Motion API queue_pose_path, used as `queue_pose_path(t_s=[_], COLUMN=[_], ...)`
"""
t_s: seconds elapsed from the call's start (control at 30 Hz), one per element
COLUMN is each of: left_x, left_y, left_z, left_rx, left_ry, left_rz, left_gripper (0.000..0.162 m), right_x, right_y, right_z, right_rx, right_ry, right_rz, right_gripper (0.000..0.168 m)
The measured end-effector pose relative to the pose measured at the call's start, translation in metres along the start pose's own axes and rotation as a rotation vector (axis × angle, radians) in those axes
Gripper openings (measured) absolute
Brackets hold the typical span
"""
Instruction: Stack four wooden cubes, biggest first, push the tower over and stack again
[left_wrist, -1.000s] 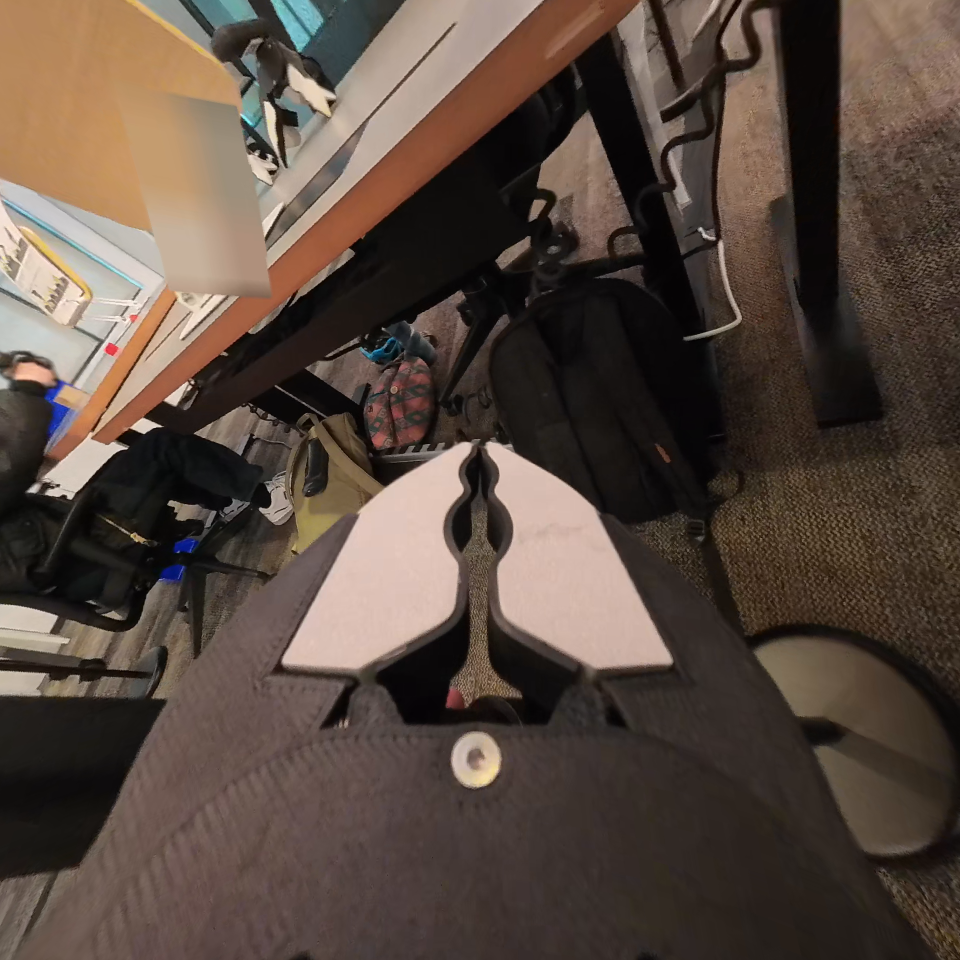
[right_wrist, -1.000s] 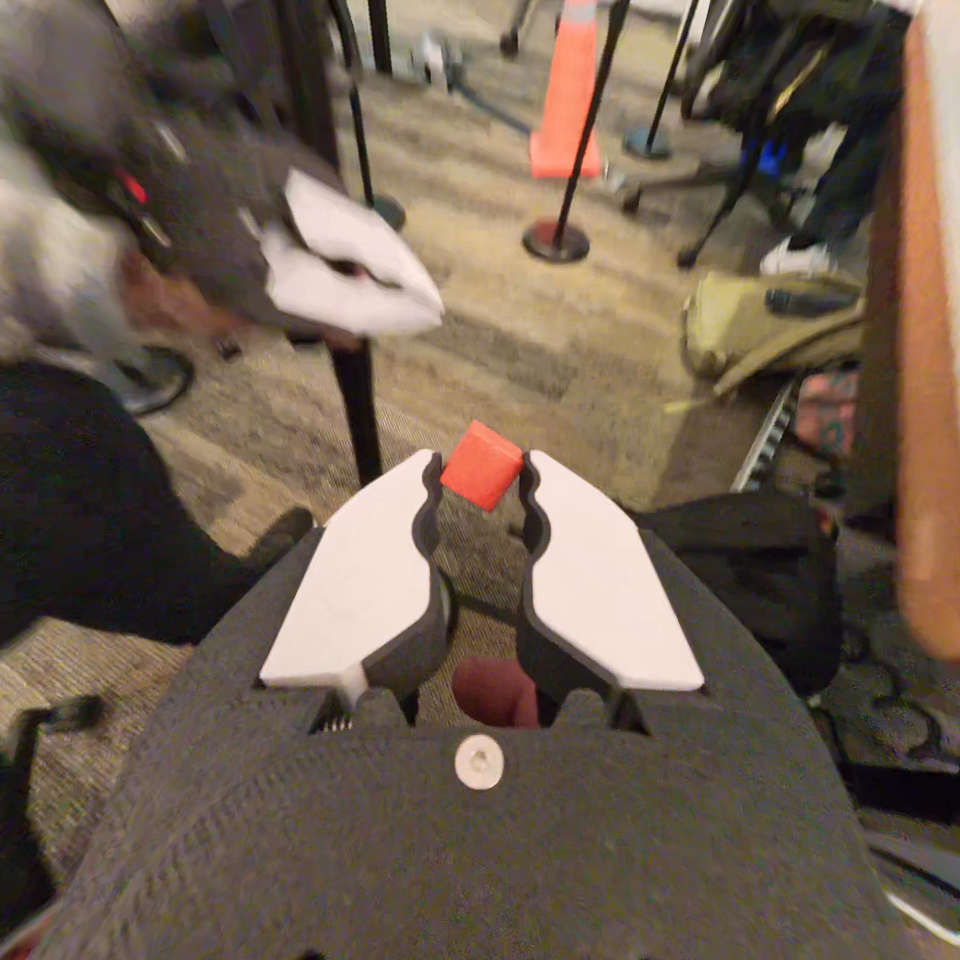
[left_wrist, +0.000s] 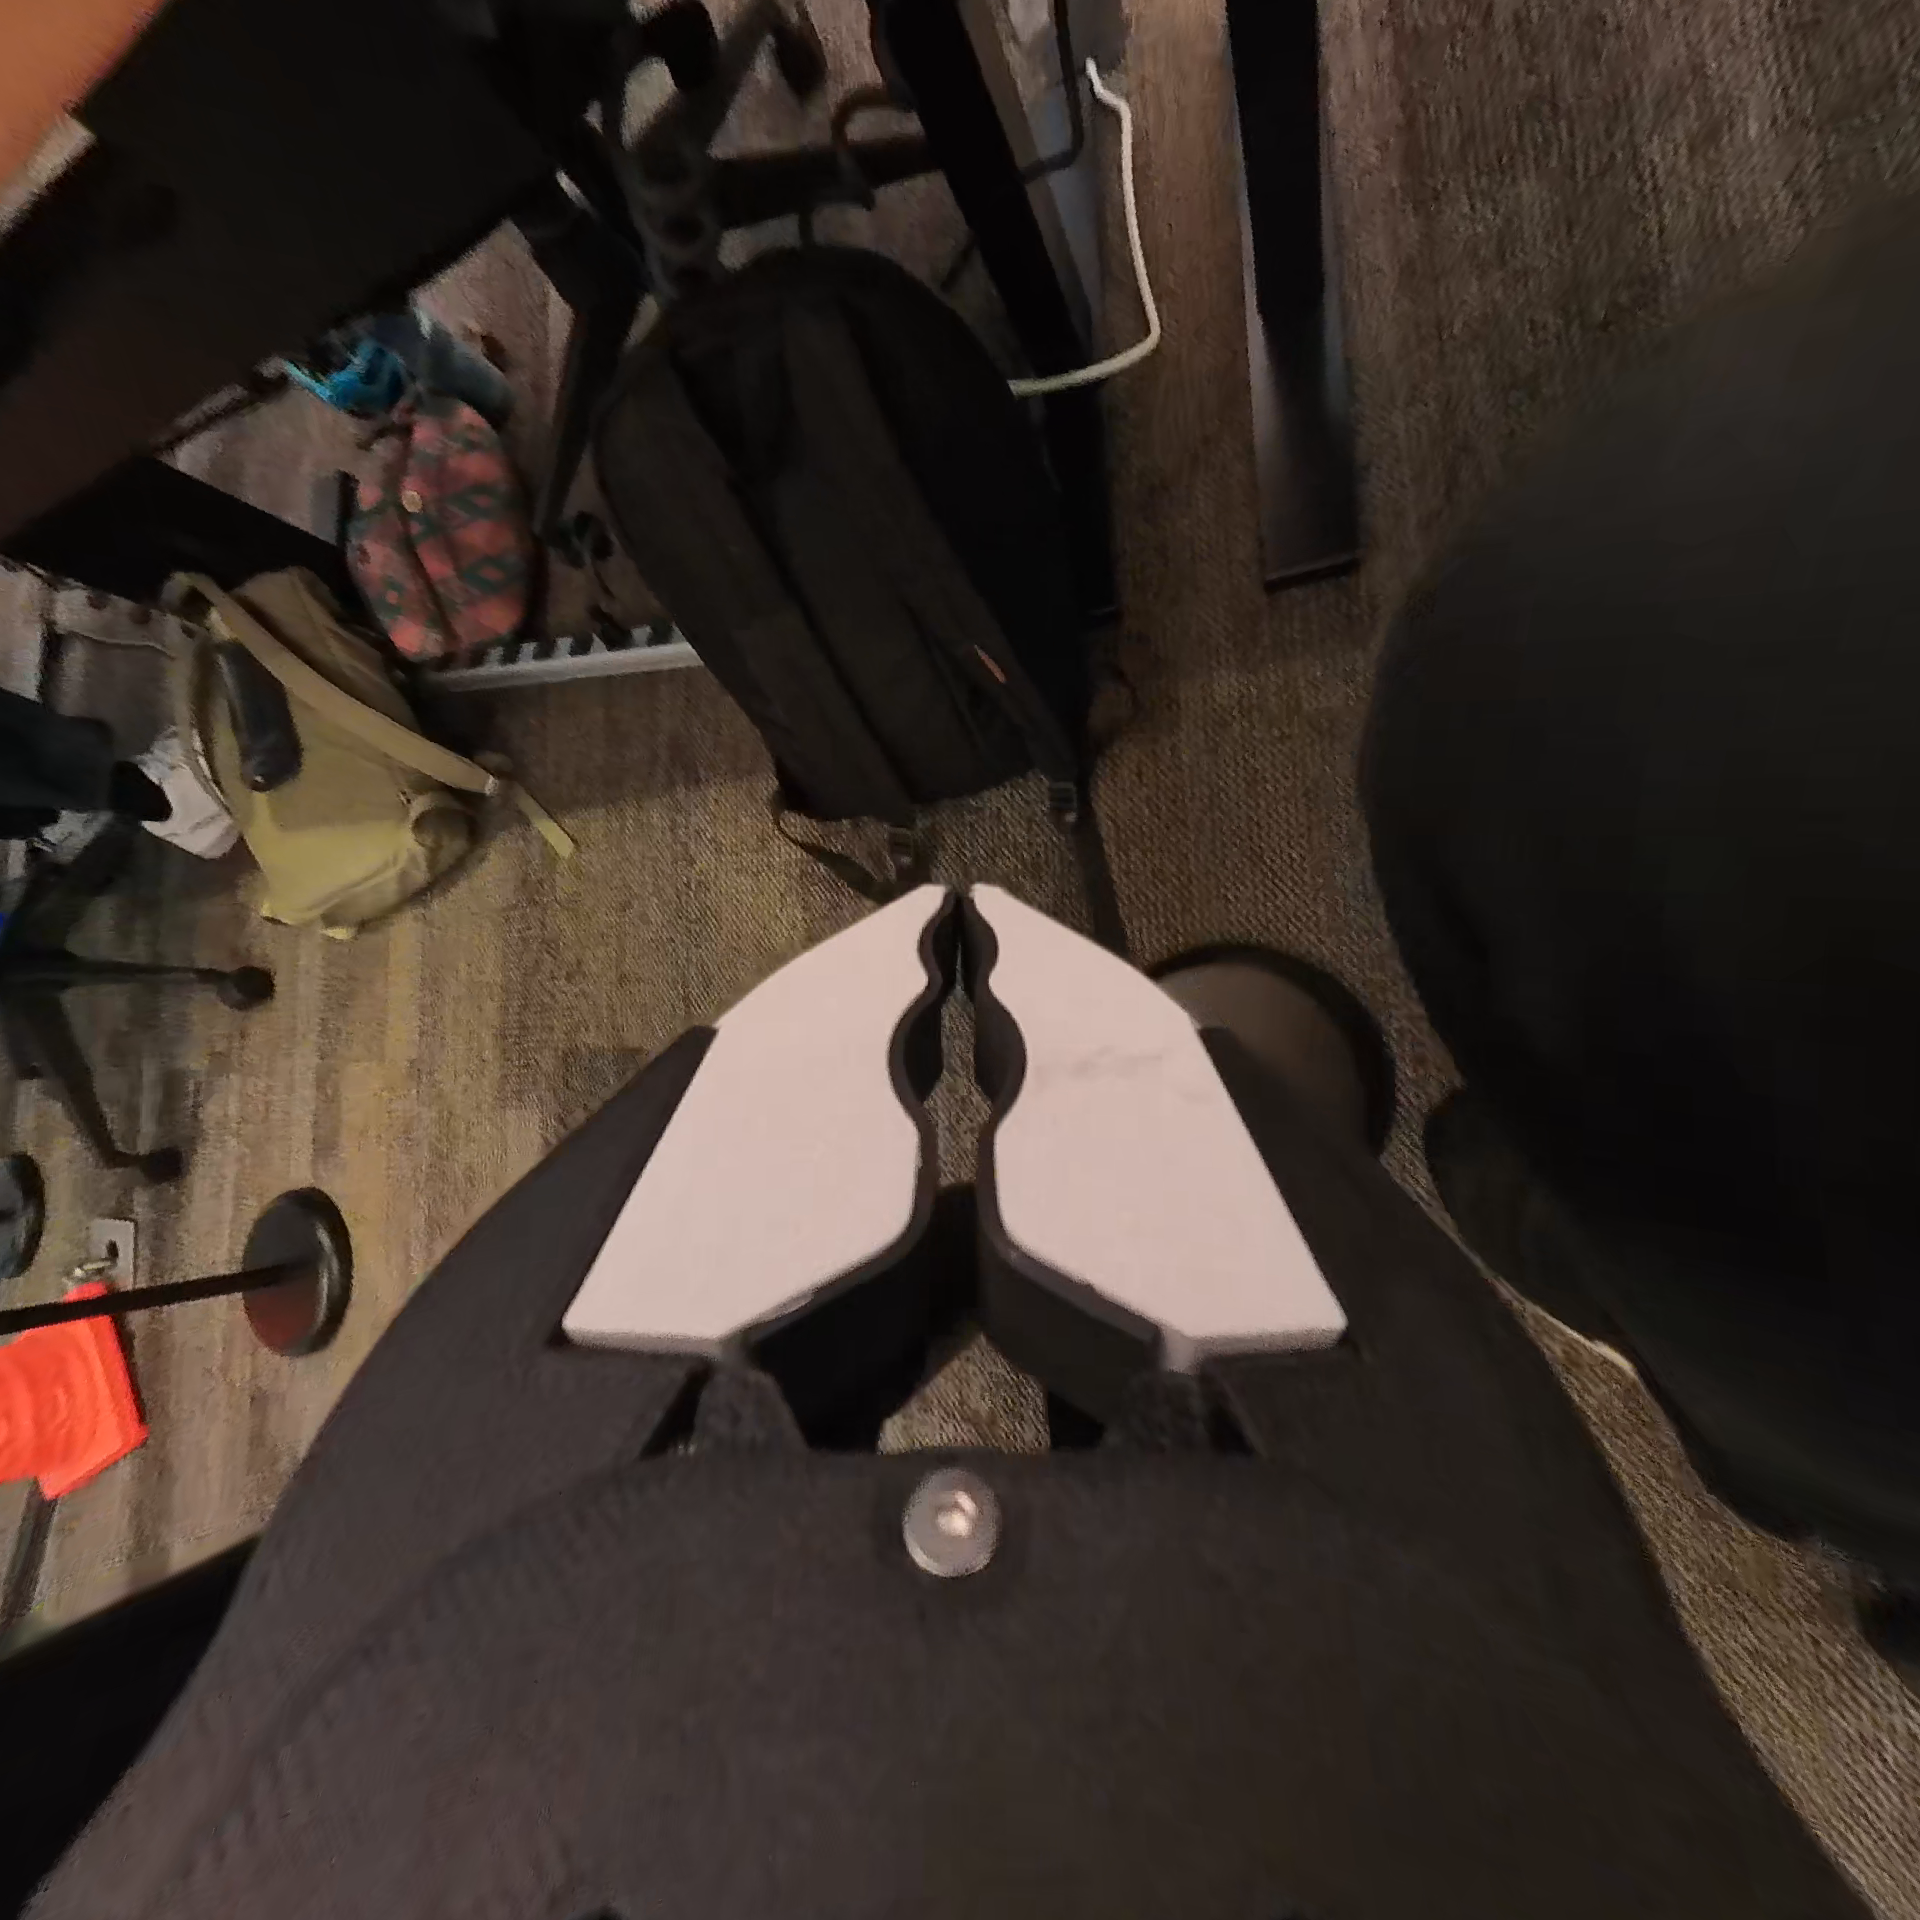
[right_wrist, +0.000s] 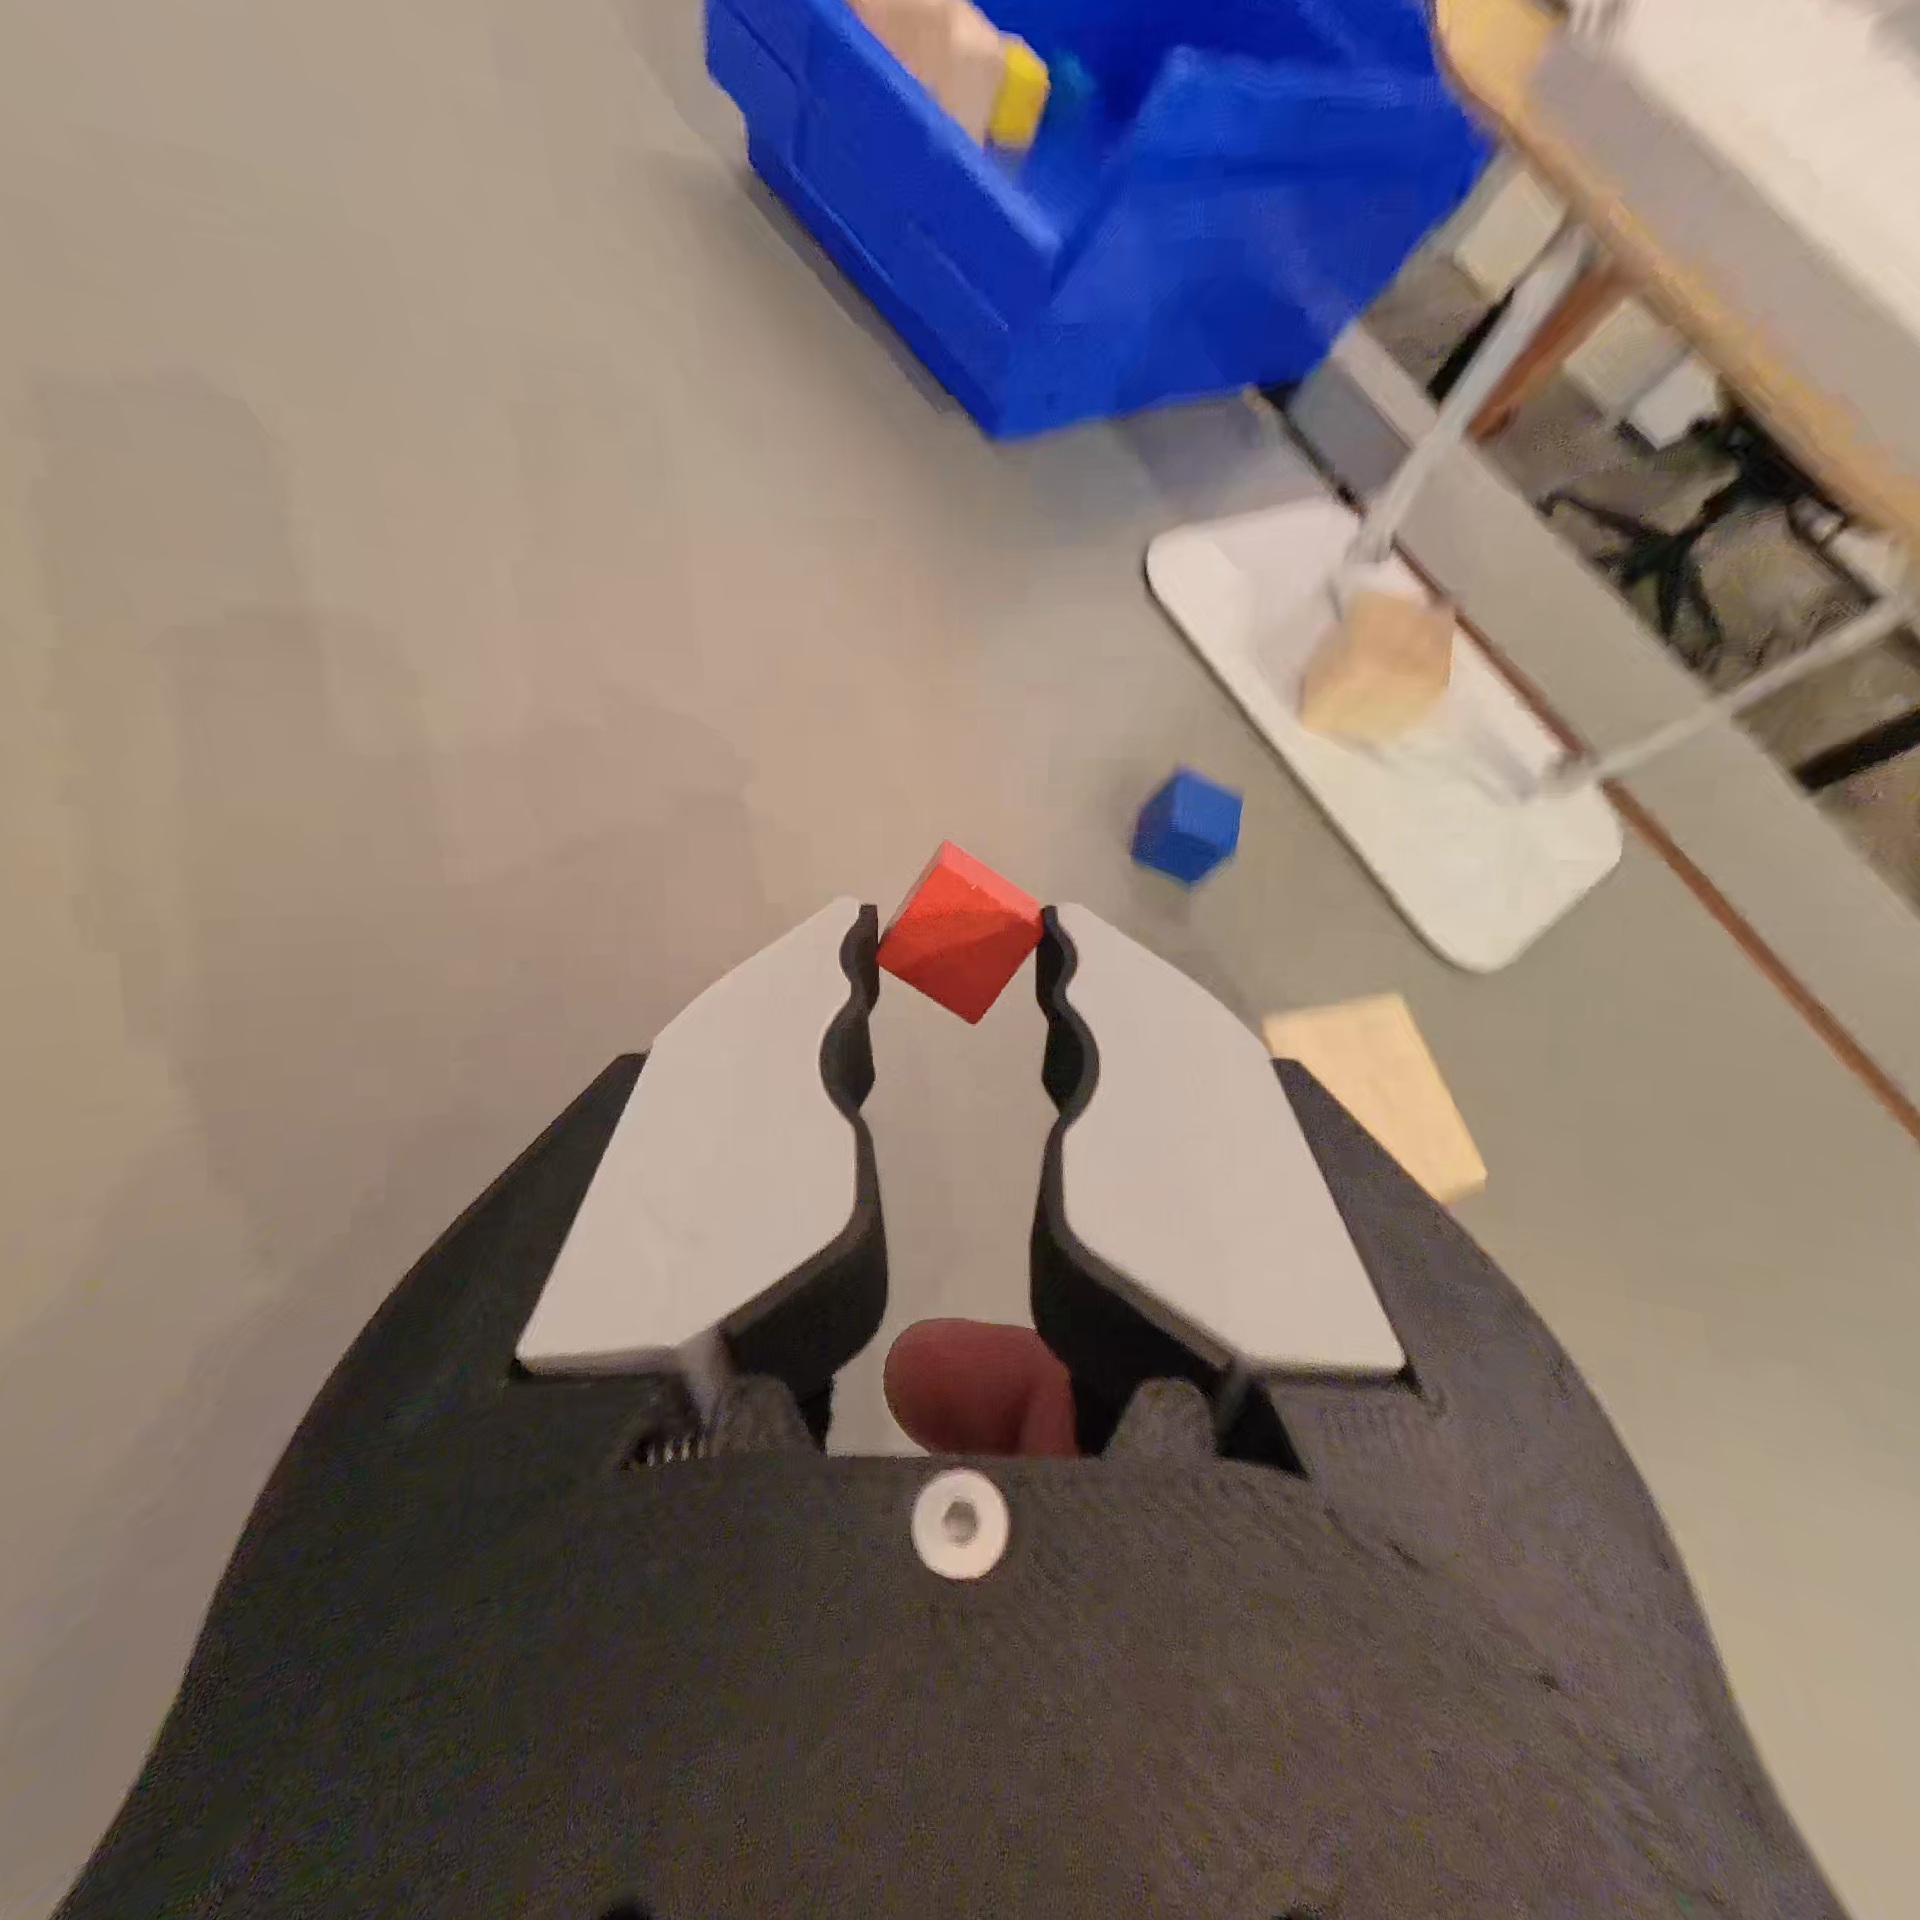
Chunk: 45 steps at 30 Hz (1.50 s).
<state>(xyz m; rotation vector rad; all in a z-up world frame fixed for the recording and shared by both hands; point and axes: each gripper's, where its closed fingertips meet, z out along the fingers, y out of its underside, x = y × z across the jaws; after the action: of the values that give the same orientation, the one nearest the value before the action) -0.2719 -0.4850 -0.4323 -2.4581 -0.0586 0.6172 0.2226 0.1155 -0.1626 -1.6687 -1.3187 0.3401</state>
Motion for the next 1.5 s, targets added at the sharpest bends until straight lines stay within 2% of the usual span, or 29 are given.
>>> queue_pose_path(t_s=[0.13, 0.3, 0.33, 0.43, 0.53, 0.63, 0.7, 0.83, 0.97, 1.03, 1.13, 1.27, 1.37, 1.5], left_x=[0.01, 0.021, 0.031, 0.05, 0.055, 0.062, 0.073, 0.122, 0.174, 0.193, 0.2, 0.188, 0.186, 0.198], left_y=[0.009, 0.02, 0.02, -0.01, -0.066, -0.135, -0.186, -0.279, -0.367, -0.413, -0.485, -0.566, -0.606, -0.634], left_z=[0.001, -0.027, -0.034, -0.058, -0.087, -0.118, -0.139, -0.167, -0.177, -0.168, -0.146, -0.107, -0.083, -0.047], left_rx=[-0.08, -0.189, -0.214, -0.137, 0.003, 0.153, 0.288, 0.512, 0.717, 0.79, 0.899, 0.974, 1.001, 0.942], left_ry=[0.058, 0.004, 0.036, 0.098, 0.074, 0.018, 0.006, 0.114, 0.267, 0.359, 0.399, 0.389, 0.445, 0.507], left_rz=[-0.083, -0.133, -0.128, -0.146, -0.086, 0.059, 0.096, 0.158, 0.232, 0.228, 0.258, 0.295, 0.268, 0.274], left_gripper=[0.0, 0.0, 0.0, 0.0, 0.0, 0.0, 0.0, 0.0, 0.0, 0.0, 0.001, 0.021, 0.023, 0.026], right_x=[0.018, 0.039, 0.043, 0.056, 0.064, 0.065, 0.067, 0.071, 0.077, 0.082, 0.091, 0.091, 0.096, 0.102], right_y=[0.042, 0.084, 0.092, 0.106, 0.115, 0.113, 0.112, 0.097, 0.091, 0.094, 0.097, 0.07, 0.075, 0.086], right_z=[-0.011, -0.025, -0.026, -0.027, -0.025, -0.021, -0.018, -0.022, -0.025, -0.024, -0.027, -0.041, -0.045, -0.042], right_rx=[-0.04, -0.094, -0.111, -0.124, -0.139, -0.143, -0.139, -0.044, -0.014, -0.023, -0.025, 0.117, 0.11, 0.058], right_ry=[0.01, 0.018, 0.017, 0.028, 0.041, 0.046, 0.063, 0.107, 0.141, 0.172, 0.259, 0.361, 0.408, 0.415], right_rz=[0.042, 0.094, 0.099, 0.126, 0.113, 0.075, 0.059, 0.036, 0.015, 0.004, -0.047, -0.105, -0.089, -0.052], right_gripper=[0.03, 0.03, 0.03, 0.03, 0.03, 0.03, 0.03, 0.03, 0.03, 0.03, 0.03, 0.03, 0.03, 0.03])
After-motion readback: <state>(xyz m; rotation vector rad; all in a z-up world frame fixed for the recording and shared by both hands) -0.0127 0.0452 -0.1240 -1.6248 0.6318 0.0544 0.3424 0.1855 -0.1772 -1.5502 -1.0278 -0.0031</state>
